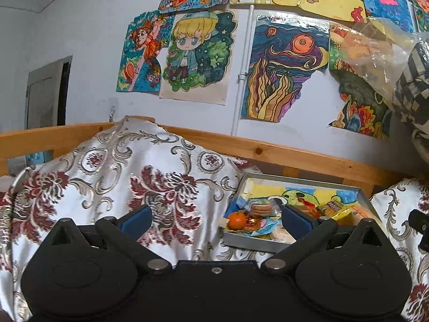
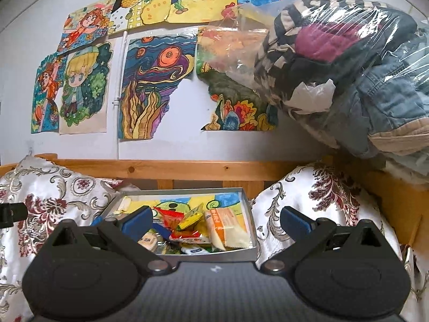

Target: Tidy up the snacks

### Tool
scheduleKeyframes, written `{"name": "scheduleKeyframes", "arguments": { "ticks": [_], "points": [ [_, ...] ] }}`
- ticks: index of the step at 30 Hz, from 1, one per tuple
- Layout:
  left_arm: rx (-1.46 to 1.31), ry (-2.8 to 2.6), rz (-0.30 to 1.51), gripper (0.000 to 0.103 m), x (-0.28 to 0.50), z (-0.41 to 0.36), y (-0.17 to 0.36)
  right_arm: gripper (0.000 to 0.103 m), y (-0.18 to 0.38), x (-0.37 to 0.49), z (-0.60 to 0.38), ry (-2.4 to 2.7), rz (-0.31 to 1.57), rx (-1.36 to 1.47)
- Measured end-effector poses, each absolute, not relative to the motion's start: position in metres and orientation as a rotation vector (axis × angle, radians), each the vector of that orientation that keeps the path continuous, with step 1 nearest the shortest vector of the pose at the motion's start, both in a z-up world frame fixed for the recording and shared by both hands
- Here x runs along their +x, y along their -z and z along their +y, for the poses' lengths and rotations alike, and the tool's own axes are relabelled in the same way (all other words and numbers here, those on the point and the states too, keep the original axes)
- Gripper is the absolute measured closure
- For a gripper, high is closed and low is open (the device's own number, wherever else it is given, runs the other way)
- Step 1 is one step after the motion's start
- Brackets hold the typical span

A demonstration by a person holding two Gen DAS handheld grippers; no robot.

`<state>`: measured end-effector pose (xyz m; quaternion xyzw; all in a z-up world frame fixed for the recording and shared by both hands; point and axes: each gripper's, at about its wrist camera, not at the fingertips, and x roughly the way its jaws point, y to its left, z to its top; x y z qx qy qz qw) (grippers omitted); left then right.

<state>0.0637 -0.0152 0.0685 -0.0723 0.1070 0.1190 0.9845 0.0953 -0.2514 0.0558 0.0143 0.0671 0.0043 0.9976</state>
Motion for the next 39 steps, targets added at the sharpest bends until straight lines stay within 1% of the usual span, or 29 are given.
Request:
{"name": "scheduleKeyframes", "arguments": {
  "ticks": [6, 13, 20, 32, 39],
  "points": [
    [-0.166, -0.252, 0.242, 0.001, 0.047, -0.003, -0.068, 0.0, -0.051, 0.072, -0.237, -0.029, 0.113, 0.001],
    [-0.136, -0.224, 0.224, 0.001, 0.03, 0.004, -0.076, 0.0, -0.049, 0.045, -0.221, -0.074, 0.095, 0.01],
    [-0.135, -0.202, 0.244, 0.001, 0.01, 0.018, -0.067, 0.0, -0.043, 0.018, -0.208, -0.076, 0.098, 0.008],
    [-0.138, -0.188, 0.275, 0.001, -0.02, 0.042, -0.05, 0.0, -0.032, -0.012, -0.188, -0.058, 0.159, -0.015],
    [-0.109, -0.168, 0.254, 0.001, -0.042, 0.047, -0.036, 0.0, -0.024, -0.026, -0.188, -0.052, 0.212, 0.03]
  ]
}}
